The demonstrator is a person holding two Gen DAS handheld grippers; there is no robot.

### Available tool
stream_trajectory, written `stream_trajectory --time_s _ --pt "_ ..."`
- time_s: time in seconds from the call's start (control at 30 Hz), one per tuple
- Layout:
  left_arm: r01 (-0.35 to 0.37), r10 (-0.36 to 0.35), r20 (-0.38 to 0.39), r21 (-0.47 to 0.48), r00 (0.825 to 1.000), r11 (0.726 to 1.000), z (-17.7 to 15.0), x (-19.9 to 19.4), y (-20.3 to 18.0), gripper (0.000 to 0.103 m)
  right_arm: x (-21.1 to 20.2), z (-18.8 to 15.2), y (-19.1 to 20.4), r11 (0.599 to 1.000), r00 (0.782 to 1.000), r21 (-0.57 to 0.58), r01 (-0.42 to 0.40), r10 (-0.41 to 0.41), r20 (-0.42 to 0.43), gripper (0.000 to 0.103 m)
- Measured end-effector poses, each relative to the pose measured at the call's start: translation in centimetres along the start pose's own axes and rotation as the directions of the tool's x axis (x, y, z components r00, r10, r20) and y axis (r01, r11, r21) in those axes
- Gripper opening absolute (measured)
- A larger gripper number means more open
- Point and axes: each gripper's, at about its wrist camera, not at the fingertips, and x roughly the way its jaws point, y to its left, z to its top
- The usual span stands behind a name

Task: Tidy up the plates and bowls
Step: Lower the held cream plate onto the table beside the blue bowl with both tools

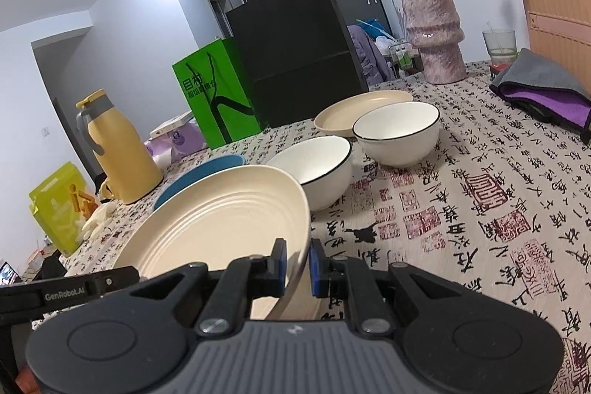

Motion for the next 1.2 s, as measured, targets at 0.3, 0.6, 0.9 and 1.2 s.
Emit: stream_trajectory --time_s 0.3,0.6,0.9,1.2 --pt "-0.003 0.003 -0.02 -0.013 1.0 1.0 -0.6 0.6 0.5 0.012 0.8 -0.5 0.1 1.0 1.0 -0.008 0.009 -0.009 -0.028 0.013" --pt "0.001 -0.002 -0.031 -0.01 1.0 1.0 -0.9 1.0 0.4 0.012 1.3 -0.9 0.1 1.0 0.999 -0.014 0.027 -0.028 -0.041 0.013" --pt "-0.008 0.008 -0.038 -0.002 0.999 1.0 -1.1 1.5 0.3 0.012 2.0 -1.2 0.0 0.999 0.998 -0.012 0.032 -0.033 -0.059 0.013" --pt "-0.011 0.011 -0.052 -0.001 0.999 1.0 -1.3 2.1 0.5 0.012 2.6 -1.4 -0.3 0.999 0.997 -0.014 0.038 -0.039 -0.072 0.013"
